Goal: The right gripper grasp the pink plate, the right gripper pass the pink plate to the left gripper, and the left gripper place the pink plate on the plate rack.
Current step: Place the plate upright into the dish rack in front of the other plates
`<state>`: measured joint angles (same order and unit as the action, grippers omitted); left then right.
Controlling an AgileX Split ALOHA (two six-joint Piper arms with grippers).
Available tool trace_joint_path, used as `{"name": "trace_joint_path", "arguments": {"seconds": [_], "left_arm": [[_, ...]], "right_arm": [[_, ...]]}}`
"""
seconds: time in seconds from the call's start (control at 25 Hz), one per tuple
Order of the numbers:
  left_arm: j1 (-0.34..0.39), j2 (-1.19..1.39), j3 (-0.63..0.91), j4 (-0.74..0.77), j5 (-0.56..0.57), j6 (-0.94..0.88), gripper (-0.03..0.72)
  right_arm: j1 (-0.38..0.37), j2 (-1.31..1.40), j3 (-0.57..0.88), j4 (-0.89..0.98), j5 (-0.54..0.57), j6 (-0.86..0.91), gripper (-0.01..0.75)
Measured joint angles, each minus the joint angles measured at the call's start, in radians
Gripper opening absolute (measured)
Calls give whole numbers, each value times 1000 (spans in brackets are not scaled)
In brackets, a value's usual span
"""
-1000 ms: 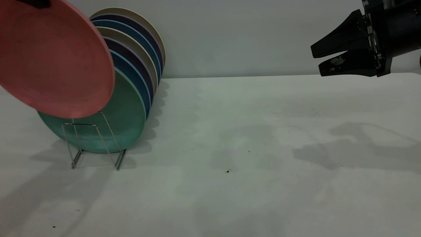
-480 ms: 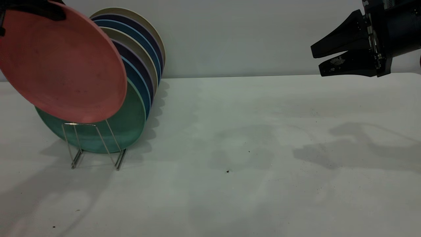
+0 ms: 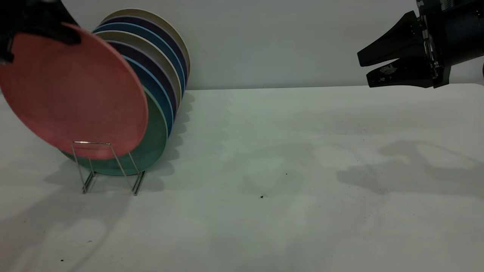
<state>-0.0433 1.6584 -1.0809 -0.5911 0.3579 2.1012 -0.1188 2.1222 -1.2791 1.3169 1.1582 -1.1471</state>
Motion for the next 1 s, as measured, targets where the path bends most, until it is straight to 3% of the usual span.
{"name": "trace_joint_path", "arguments": {"seconds": [0.28,0.64,1.0], "left_arm": [[0,7,7,-10,-12,-22,127],[0,7,7,-27,-11,-151,401],[0,-57,7,-29,0,-304,443]], "right_arm": [[0,0,0,0,0,-3,474],[0,0,0,0,0,-3,474],[0,0,0,4,0,-3,474]]}}
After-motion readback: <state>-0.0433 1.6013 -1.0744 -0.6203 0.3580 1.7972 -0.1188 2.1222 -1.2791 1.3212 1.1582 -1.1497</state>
